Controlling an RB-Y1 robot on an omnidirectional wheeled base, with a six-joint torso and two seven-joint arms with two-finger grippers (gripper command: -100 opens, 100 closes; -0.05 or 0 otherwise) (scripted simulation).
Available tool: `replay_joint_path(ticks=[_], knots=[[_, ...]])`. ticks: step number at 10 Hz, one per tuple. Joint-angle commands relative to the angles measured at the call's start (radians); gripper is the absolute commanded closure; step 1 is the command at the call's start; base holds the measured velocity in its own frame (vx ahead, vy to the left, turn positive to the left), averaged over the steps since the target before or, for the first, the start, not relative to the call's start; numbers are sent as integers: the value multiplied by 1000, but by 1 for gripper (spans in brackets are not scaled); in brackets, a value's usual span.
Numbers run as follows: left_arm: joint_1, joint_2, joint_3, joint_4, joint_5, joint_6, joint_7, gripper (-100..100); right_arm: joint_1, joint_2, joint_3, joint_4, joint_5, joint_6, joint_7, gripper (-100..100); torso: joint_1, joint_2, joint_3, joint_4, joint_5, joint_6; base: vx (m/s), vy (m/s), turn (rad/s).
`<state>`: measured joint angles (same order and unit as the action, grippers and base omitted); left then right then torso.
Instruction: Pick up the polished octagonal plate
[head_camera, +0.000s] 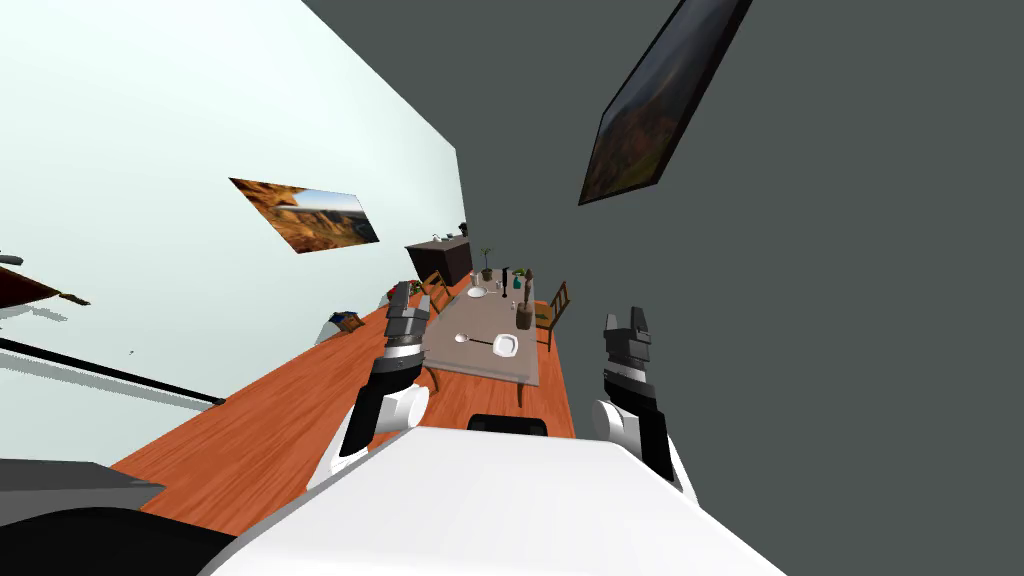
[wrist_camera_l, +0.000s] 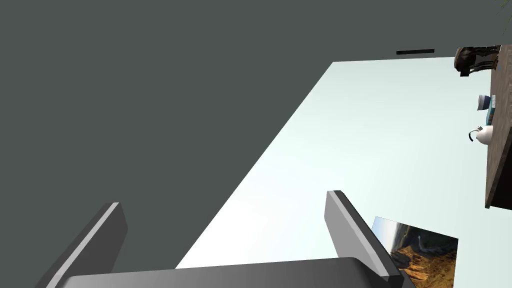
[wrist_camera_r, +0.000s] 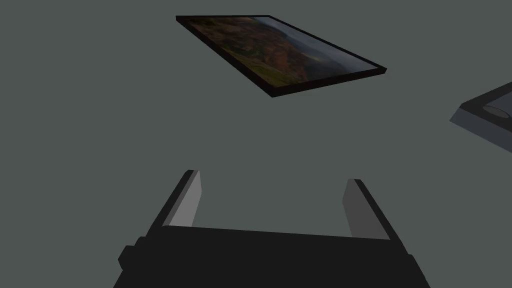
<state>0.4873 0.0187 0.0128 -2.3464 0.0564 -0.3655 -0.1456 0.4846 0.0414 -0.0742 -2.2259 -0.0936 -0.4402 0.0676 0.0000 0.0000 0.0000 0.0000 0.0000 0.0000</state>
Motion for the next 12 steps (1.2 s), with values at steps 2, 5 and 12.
replay_joint_path(ticks=[2, 5, 12], knots=[[13, 54, 20, 17, 14, 5, 39, -100, 0, 0, 0, 0, 0, 0, 0, 0, 1, 1, 0, 0, 0, 0, -20, 22, -223], [34, 93, 53, 47, 38, 16, 105, -100, 0, 0, 0, 0, 0, 0, 0, 0, 4, 2, 1, 0, 1, 0, -33, 47, -222], [87, 132, 134, 131, 93, 52, 265, -100, 0, 0, 0, 0, 0, 0, 0, 0, 3, 1, 1, 0, 1, 1, -32, 36, -295]])
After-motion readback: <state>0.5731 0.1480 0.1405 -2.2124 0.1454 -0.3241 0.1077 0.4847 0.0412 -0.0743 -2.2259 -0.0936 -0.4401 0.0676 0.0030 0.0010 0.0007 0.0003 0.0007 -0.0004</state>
